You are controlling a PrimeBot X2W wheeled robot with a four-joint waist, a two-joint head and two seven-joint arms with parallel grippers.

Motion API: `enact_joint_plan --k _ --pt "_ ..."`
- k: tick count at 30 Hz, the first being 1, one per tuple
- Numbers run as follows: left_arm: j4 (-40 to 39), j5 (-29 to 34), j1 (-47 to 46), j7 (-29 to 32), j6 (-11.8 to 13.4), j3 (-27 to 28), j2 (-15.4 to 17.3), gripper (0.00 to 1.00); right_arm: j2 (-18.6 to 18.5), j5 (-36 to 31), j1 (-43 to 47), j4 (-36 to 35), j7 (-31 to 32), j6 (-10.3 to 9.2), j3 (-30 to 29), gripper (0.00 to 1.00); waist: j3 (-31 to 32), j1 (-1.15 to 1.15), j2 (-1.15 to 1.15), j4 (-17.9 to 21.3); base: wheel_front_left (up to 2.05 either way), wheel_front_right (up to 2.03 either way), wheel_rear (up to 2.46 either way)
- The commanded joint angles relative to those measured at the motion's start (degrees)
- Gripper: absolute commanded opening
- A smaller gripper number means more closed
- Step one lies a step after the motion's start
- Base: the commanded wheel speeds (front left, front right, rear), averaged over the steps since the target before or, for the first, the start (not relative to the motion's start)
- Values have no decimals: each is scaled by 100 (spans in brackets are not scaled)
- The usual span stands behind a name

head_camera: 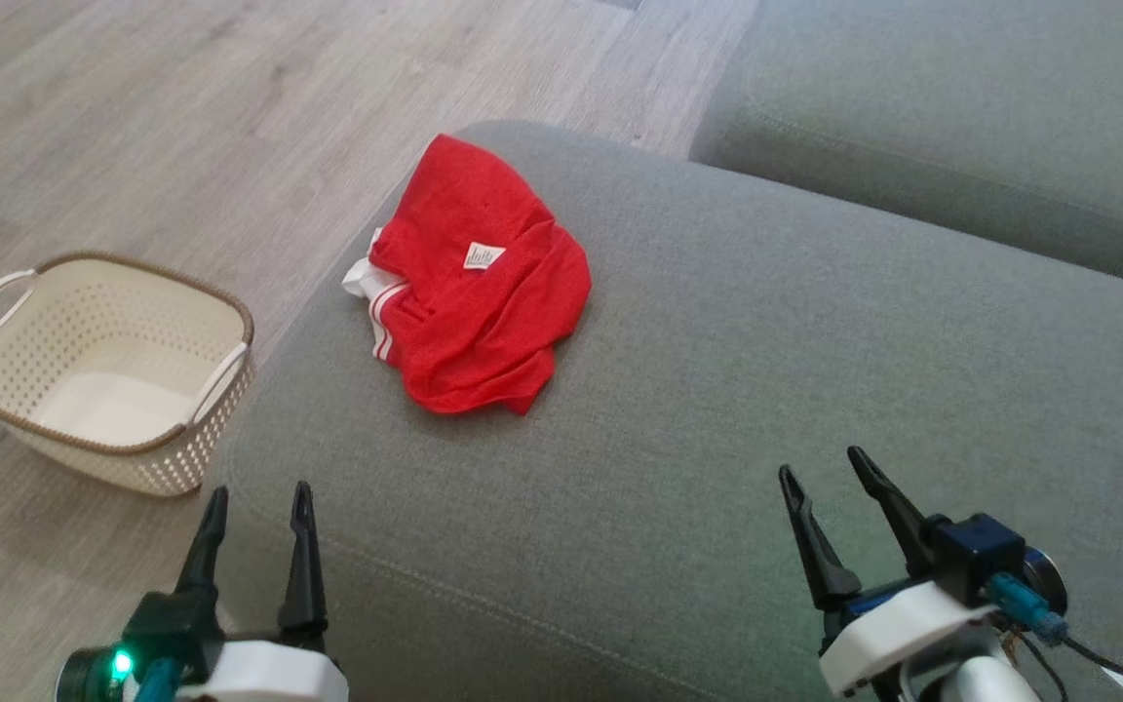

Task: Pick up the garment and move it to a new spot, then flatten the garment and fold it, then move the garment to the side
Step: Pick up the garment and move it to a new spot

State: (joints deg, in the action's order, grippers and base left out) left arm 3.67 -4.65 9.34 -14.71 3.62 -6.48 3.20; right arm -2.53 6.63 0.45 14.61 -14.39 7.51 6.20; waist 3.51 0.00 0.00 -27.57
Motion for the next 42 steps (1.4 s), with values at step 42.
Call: enact_joint_plan --k 42 --pt "3746 -1809 -5589 1842 -1109 -788 1651 100 -35 -1048 -1586 -1722 631 -2 54 100 -2783 0 0 1628 0 0 0"
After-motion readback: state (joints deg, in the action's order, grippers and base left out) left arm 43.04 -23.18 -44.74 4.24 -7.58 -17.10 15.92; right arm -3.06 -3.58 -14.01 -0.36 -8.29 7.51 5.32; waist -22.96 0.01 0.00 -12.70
